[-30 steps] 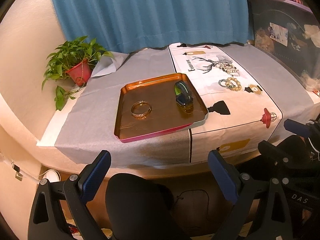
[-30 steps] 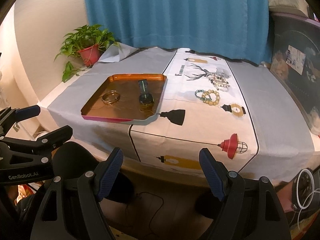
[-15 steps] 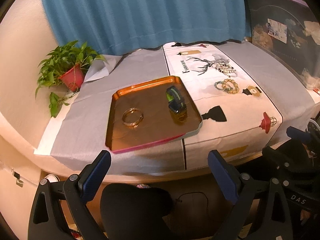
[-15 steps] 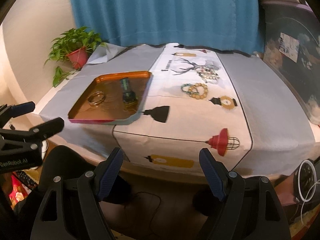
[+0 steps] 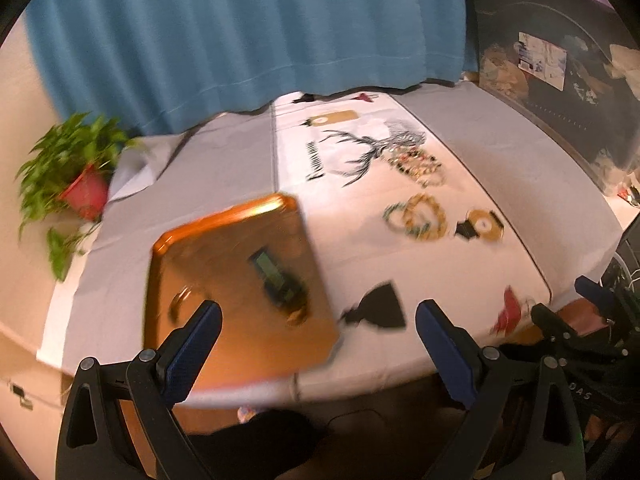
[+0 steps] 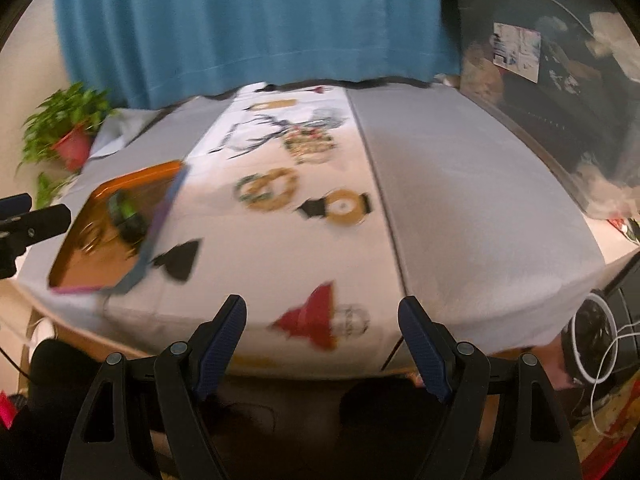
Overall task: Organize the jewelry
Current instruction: 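Grasp the turquoise bead bracelet with the left tool while the right tool grasps the amber bead bracelet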
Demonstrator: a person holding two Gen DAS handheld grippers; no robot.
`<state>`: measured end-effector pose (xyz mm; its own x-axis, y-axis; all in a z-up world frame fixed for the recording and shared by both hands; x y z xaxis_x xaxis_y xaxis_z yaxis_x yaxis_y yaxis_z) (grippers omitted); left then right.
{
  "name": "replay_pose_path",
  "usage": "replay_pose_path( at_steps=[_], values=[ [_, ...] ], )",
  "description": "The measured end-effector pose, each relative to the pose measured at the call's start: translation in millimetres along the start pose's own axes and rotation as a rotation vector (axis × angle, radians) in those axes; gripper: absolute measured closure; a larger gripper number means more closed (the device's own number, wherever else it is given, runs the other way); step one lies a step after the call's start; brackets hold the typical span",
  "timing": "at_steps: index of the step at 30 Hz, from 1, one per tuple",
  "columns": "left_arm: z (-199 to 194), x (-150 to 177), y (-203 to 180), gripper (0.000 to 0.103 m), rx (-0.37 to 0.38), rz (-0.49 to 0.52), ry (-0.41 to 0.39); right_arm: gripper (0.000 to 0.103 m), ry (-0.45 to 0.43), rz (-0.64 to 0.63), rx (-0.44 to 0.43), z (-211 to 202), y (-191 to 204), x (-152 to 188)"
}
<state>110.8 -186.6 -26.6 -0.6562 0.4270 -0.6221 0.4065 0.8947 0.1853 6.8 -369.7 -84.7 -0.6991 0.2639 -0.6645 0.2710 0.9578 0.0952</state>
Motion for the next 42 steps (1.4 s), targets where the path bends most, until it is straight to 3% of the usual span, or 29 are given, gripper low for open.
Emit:
replay_pose_path(
  at_steps=[5, 8, 11, 22, 27, 29, 32, 33, 35, 36, 37, 38, 40, 42],
  values=[
    [49, -45, -26, 0.006, 0.037, 0.058, 0.012, 0.024, -0.009, -0.024, 0.006, 44, -14, -39],
    [92, -67, -42, 0.006, 0.093, 0.107, 0.07, 0.024, 0.007, -0.051, -0.014, 74, -14, -60],
    [131, -81, -52, 0.006, 0.099, 0.168, 0.126, 0.024, 0.03, -0.083, -0.039, 108, -11, -82],
    [207, -86, -57, 0.008, 0.069, 0.298, 0.276, 0.024, 0.092, -0.193, -0.067, 175, 8, -109],
    [212, -88, -52, 0.007, 0.117, 0.269, 0.279, 0.017, 0.08, -0.226, -0.062, 183, 8, -109],
    [211, -86, -54, 0.011, 0.13, 0.273, 0.269, 0.016, 0.08, -0.22, -0.061, 184, 5, -109],
    [206, -84, -60, 0.029, 0.184, 0.283, 0.256, 0.016, 0.068, -0.196, -0.066, 182, 1, -105],
    [204, -83, -62, 0.039, 0.208, 0.284, 0.254, 0.016, 0.057, -0.198, -0.062, 182, 1, -104],
    [201, -82, -67, 0.071, 0.293, 0.28, 0.261, 0.021, 0.053, -0.201, -0.063, 181, 3, -104],
    [198, -82, -72, 0.095, 0.347, 0.283, 0.269, 0.039, 0.045, -0.224, -0.091, 179, 8, -104],
    [196, -80, -77, 0.099, 0.342, 0.31, 0.262, 0.07, 0.035, -0.265, -0.126, 176, 15, -102],
    [194, -79, -80, 0.099, 0.333, 0.322, 0.256, 0.086, 0.03, -0.303, -0.152, 174, 23, -100],
    [191, -77, -80, 0.099, 0.361, 0.28, 0.278, 0.09, 0.024, -0.354, -0.131, 172, 34, -96],
    [183, -77, -72, 0.099, 0.368, 0.241, 0.27, 0.09, 0.042, -0.314, -0.132, 169, 31, -96]
  ],
)
Point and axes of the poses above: each gripper's, at about its wrist camera, not at the fingertips, and z roughly the way its jaws point, y to its left, x to its underside, the point moved 2 cm from there along z, roughly the way its jaws point, and after that the axes turned 2 degrees about -x, right-handed, at the moved point
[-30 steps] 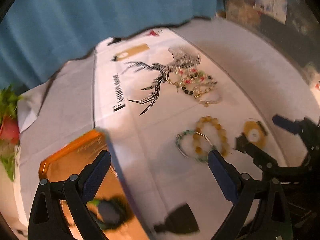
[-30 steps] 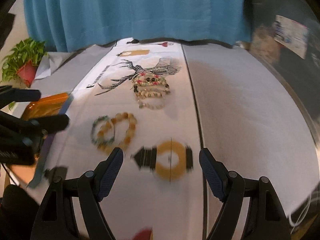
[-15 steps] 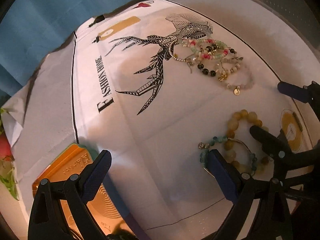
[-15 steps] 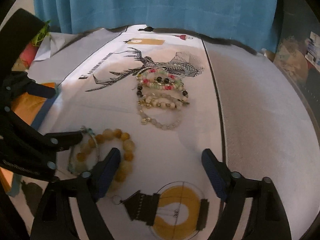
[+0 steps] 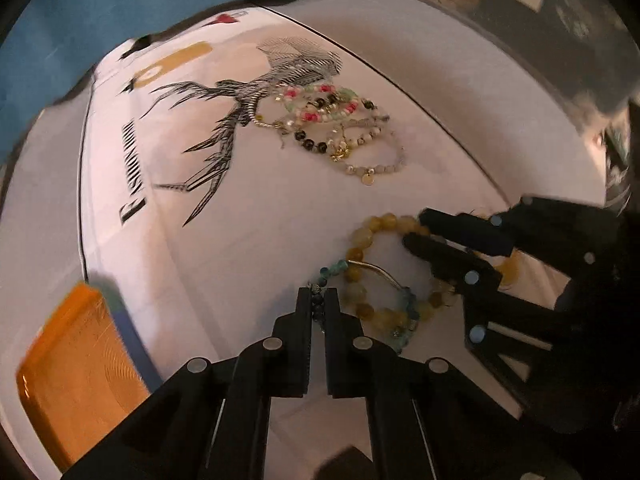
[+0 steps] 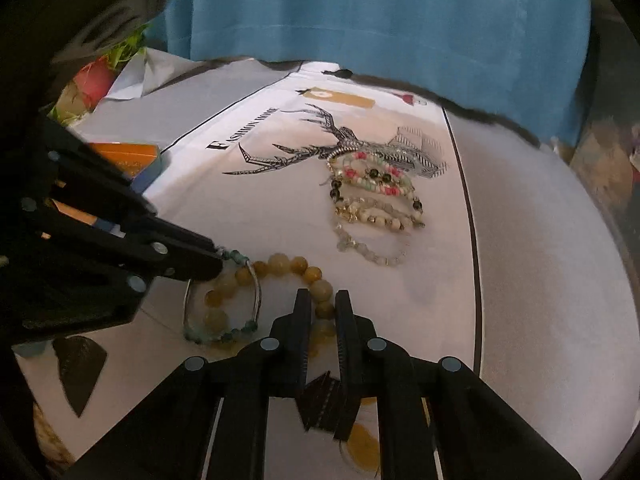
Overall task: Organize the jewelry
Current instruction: 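Grasp the turquoise bead bracelet with the left tool while the right tool grasps the amber bead bracelet, then carry the turquoise bracelet in the left tool while the right tool carries the amber bracelet to the tray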
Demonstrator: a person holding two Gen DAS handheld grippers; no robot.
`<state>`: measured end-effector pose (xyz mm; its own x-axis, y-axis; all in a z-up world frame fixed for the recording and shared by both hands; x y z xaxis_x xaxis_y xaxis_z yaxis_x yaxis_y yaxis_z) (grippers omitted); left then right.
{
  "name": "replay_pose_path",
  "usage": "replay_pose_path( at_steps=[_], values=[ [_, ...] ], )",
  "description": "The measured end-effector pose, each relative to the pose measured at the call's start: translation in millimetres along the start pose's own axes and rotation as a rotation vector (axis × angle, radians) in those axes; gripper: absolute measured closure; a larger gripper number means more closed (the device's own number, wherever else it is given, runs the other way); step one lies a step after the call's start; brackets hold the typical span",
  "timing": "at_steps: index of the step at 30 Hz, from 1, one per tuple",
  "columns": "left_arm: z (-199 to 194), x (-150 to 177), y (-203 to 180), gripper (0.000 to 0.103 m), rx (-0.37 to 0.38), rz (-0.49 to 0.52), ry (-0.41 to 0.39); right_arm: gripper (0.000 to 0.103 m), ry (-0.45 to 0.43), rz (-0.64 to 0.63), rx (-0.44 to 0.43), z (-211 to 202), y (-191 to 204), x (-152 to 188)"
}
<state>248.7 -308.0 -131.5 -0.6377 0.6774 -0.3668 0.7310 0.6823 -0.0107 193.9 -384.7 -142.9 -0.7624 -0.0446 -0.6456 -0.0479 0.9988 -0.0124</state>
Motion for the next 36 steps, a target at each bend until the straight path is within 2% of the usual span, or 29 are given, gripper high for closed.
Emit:
replay_pose_path(
  at_steps=[4, 13, 17, 25, 36],
  values=[
    [-34, 10, 11, 0.099, -0.008, -0.062, -0.066, 0.09, -0.04, 0.097, 0.051, -28, -20, 0],
    [-125, 46, 7, 0.099, -0.068, -0.106, -0.22, 0.09, -0.12, 0.111, 0.127, -101, -25, 2],
    [-155, 72, 5, 0.099, -0.068, -0.14, -0.258, 0.09, -0.135, 0.115, 0.135, -130, -17, 12],
    [-197, 136, -7, 0.099, -0.078, -0.191, -0.295, 0.09, -0.144, 0.1, 0.112, -179, 22, 40],
    [-219, 229, -17, 0.099, -0.09, -0.279, -0.291, 0.09, -0.129, -0.016, 0.025, -232, 111, 84]
  ],
)
Point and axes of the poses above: each gripper's, at about its wrist camera, not at the fingertips, and z roughly the way its jaws point, y to its left, x to its underside, the point moved 2 cm from there along z, roughly the way its jaws point, and after that the axes turned 2 degrees about -x, right-handed, at the moved point
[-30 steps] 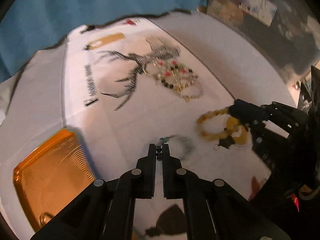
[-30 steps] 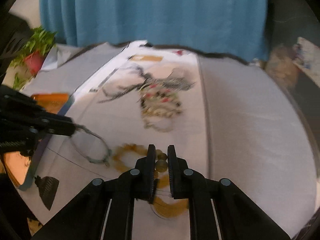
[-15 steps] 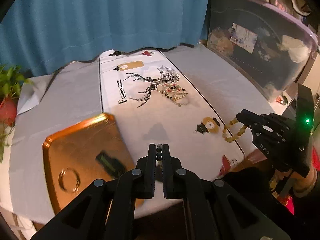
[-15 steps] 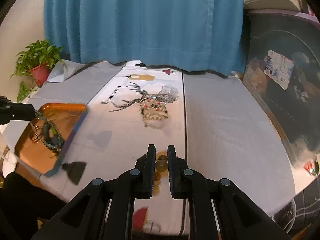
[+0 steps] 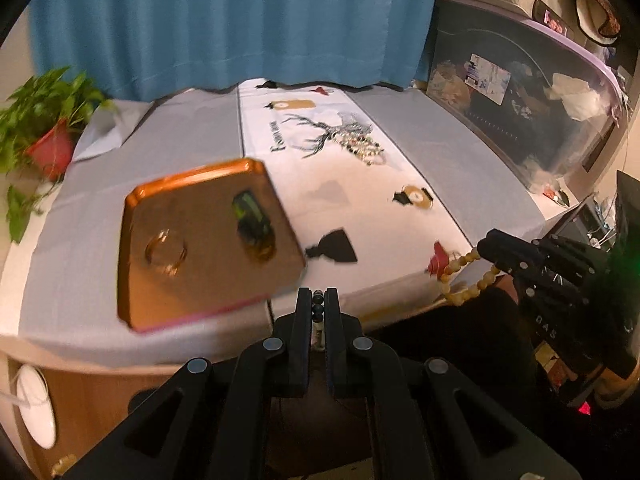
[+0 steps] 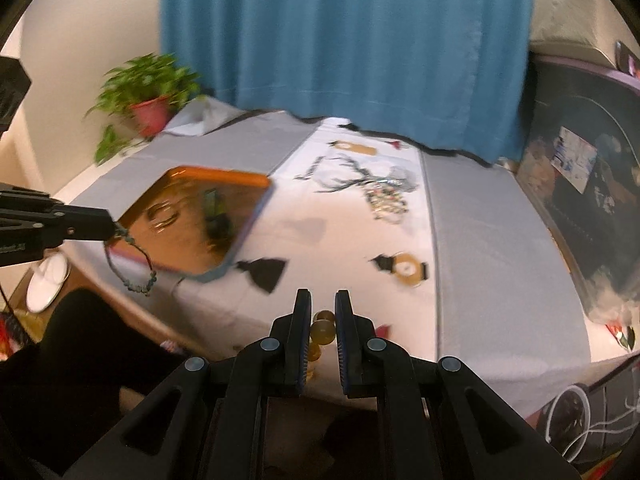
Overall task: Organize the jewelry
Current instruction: 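Carry the turquoise bracelet in the left tool while the right tool carries the amber bracelet to the tray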
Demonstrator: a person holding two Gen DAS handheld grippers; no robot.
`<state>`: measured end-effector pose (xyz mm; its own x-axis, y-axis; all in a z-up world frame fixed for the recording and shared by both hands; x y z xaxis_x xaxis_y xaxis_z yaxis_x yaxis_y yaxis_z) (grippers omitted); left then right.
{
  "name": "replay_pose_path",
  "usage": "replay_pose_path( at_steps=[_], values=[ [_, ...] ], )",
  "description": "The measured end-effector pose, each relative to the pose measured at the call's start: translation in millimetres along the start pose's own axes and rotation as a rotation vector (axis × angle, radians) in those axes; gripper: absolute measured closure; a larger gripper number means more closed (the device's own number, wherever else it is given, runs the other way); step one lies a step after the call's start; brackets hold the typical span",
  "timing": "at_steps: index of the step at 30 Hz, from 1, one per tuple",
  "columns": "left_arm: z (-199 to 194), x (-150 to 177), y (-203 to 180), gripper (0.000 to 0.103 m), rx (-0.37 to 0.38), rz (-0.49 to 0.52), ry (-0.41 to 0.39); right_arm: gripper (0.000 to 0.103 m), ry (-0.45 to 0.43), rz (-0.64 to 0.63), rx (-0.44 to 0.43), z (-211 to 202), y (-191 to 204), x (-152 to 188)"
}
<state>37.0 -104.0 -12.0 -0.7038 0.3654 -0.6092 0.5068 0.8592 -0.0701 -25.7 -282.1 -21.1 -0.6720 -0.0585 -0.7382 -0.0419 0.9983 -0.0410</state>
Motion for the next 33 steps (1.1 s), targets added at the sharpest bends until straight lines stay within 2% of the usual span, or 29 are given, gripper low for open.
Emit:
replay_pose_path(
  at_steps=[6, 13, 33],
  values=[
    [-20, 32, 11, 0.099, -0.022, -0.031, -0.011, 0.09, 0.014, -0.048, -0.052, -20, 38, 15],
    [-35, 52, 20, 0.099, -0.024, -0.058, -0.034, 0.09, 0.032, -0.093, -0.1, -34, 73, 29],
    [-37, 56, 40, 0.099, 0.0, -0.095, -0.041, 0.09, 0.065, -0.164, -0.114, -23, 103, 21]
  ],
)
Point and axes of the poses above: each gripper's, at about its wrist camera, not at the fingertips, and z roughly the way its jaws point, y to its left, x to its underside, the point moved 2 cm from there along z, roughly the way its jaws point, and after that the axes turned 2 degrees about -x, right-handed, at the moved point
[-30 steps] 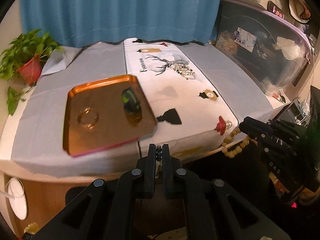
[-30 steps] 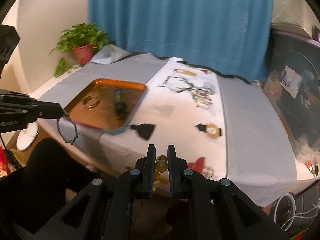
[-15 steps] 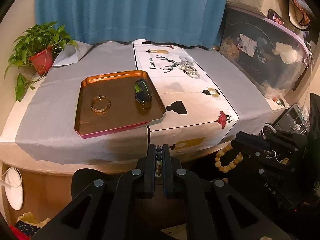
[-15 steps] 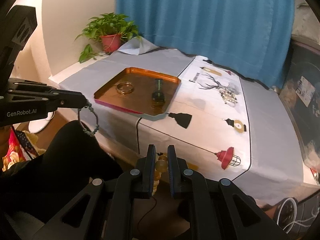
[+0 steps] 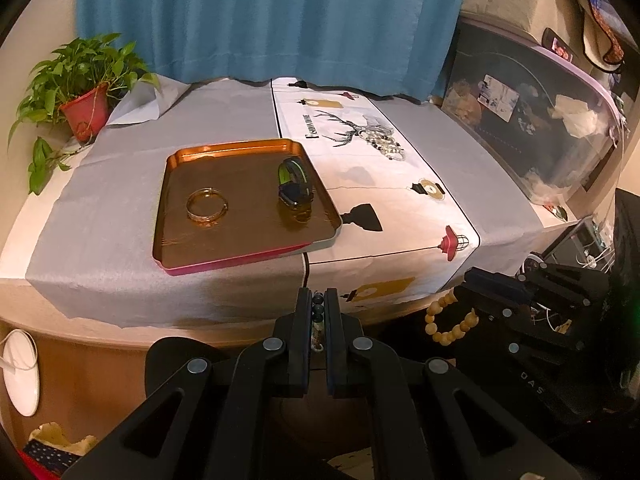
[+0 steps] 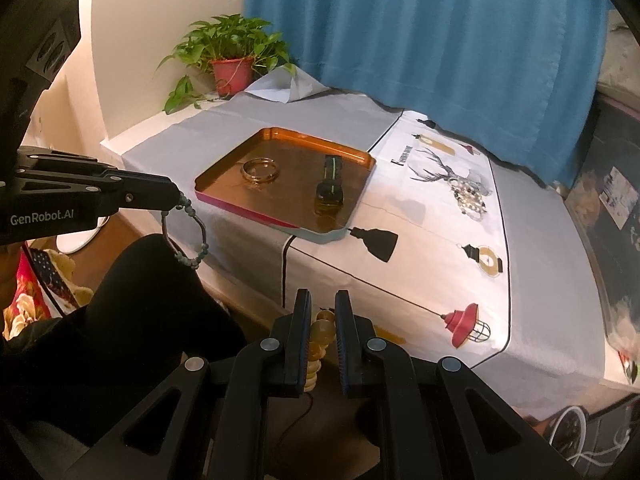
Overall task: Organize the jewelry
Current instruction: 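Carry the turquoise bracelet in the left tool while the right tool carries the amber bracelet to the tray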
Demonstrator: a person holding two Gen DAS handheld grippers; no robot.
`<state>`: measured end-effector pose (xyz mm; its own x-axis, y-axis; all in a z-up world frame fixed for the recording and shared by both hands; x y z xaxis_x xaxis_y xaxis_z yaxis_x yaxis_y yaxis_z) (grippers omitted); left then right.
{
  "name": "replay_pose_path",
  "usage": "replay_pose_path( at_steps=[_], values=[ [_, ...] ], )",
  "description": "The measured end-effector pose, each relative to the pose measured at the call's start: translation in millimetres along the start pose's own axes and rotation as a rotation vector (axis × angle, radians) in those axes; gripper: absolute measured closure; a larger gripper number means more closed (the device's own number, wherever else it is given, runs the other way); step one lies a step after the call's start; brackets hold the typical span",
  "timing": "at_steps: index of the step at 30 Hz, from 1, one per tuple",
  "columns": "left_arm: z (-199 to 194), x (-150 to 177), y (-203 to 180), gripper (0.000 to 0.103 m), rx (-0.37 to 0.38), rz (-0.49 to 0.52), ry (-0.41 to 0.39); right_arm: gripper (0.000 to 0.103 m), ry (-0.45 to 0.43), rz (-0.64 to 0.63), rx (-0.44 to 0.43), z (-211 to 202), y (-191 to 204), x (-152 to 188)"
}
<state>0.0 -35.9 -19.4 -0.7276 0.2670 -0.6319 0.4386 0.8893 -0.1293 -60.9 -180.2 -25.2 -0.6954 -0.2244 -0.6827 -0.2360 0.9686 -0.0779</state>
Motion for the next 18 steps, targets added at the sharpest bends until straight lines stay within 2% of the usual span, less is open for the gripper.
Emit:
replay_pose_path(
  at_steps=[7, 18],
  values=[
    [4, -15, 23, 0.099, -0.014, -0.023, -0.017, 0.09, -0.002, -0.012, -0.014, 17, 3, -21],
    [26, -67, 72, 0.099, -0.063, -0.073, -0.065, 0.09, -0.023, -0.036, -0.053, 67, 5, -89]
  ],
)
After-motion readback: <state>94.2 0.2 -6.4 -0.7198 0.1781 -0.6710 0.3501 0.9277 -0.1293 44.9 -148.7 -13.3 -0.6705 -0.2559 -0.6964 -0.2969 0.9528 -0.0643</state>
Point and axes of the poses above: each gripper's, at about its wrist camera, not at the fingertips, and z roughly the way its jaws point, y to its left, x to its underside, the point moved 2 cm from there along z, roughly the way its jaws point, and after that the axes turned 2 degrees about -x, right-handed, at the moved point
